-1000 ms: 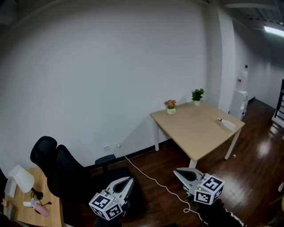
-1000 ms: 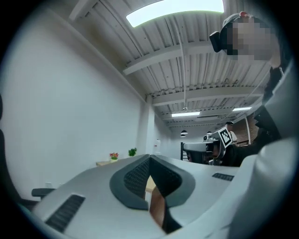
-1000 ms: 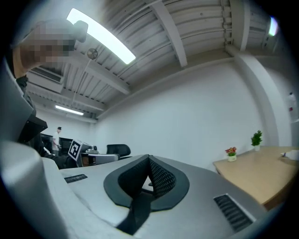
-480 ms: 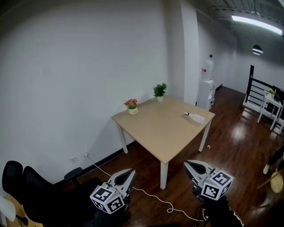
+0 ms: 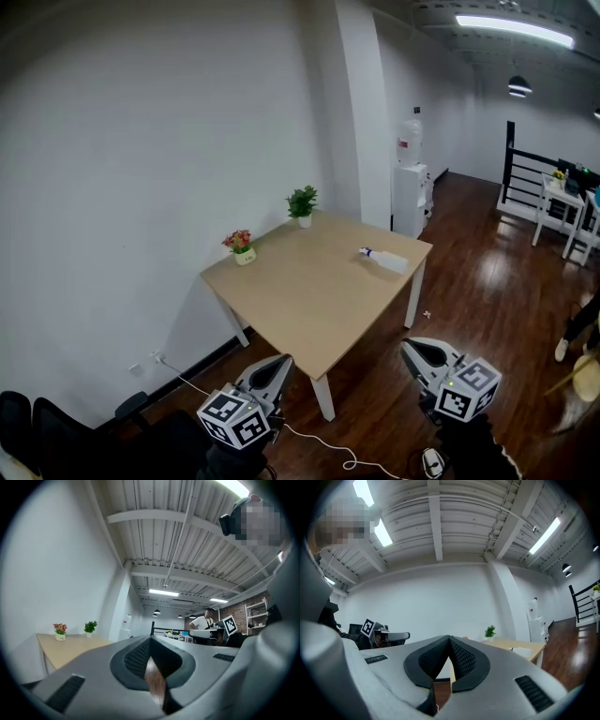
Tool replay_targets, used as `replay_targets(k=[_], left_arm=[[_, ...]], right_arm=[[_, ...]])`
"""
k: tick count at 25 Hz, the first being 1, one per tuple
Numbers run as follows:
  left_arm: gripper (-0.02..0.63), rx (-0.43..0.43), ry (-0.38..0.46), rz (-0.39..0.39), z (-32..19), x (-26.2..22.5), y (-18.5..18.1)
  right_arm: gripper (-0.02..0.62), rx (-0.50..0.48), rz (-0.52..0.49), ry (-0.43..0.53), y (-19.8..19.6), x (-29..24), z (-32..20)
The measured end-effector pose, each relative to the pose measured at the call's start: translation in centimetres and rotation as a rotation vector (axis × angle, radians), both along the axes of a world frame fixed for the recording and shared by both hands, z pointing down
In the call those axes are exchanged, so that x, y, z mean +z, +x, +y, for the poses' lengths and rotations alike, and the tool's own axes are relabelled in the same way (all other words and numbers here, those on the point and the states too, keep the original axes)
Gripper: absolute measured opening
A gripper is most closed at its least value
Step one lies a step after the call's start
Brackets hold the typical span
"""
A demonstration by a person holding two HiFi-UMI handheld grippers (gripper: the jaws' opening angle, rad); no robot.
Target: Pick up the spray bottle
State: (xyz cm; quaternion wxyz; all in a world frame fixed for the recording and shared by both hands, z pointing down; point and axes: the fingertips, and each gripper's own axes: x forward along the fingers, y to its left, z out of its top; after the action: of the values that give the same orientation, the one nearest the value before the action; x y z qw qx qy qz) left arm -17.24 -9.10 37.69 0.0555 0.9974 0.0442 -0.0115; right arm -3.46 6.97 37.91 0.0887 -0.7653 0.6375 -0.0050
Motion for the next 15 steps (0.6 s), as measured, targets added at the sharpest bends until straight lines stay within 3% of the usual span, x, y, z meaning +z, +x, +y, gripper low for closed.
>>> replay_targets(k=[6,10,15], left_arm=[[0.012,0.054,-0.025,0.024,-4.6,0.2,10.4],[0.012,0.078,0.011,-0.019,-8.0,0.3,15.4],[0.012,0.098,-0.039,-0.026,-10.8,0.8,23.2]], right_arm=[[0.015,0.06,-0.047,-0.004,9.9,0.2,-3.0],[0.015,0.112,-0.049,-0.004,14.3,-0.3,-5.3],[0.015,0.152,-0.045,-0.006,21.9,-1.2,-7.6]])
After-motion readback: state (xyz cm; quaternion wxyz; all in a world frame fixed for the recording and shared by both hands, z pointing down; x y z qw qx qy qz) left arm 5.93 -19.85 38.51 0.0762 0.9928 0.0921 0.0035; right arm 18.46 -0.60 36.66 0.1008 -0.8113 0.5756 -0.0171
